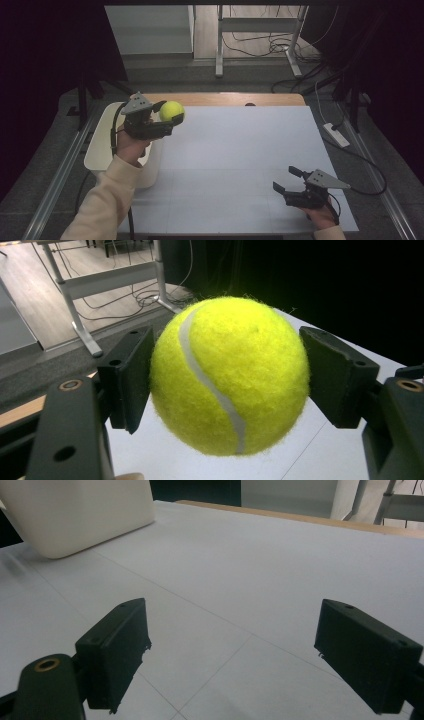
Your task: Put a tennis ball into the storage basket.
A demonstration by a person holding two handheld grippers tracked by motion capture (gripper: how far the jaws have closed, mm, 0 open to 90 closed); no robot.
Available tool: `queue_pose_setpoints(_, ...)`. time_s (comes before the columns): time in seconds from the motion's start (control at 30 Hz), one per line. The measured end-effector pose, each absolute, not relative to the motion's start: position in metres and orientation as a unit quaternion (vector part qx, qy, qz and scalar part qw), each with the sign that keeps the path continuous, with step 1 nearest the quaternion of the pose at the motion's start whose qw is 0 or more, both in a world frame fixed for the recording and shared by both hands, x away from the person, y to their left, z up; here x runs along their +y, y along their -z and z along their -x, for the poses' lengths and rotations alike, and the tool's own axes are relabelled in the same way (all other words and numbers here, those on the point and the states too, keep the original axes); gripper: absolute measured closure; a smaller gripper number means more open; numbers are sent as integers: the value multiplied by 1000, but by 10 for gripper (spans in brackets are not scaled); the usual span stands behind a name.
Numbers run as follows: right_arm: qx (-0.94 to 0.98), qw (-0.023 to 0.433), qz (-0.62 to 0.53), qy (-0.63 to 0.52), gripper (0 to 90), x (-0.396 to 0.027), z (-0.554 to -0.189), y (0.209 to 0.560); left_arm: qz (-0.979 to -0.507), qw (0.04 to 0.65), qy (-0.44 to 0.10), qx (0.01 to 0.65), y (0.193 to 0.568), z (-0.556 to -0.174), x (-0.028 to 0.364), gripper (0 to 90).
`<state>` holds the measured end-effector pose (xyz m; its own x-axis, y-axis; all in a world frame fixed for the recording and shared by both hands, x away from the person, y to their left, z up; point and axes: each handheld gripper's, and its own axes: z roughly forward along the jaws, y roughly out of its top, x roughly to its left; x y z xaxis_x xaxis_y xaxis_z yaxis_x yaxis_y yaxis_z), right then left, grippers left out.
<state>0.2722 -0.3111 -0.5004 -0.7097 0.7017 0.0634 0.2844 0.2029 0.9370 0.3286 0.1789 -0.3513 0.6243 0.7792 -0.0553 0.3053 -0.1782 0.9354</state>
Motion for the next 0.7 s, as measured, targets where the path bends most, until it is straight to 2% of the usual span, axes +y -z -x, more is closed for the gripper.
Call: queue_pose_setpoints(0.7,752,193,-328,-537,139,-311,-272,501,-721,522,-234,390,354,-319,199,272)
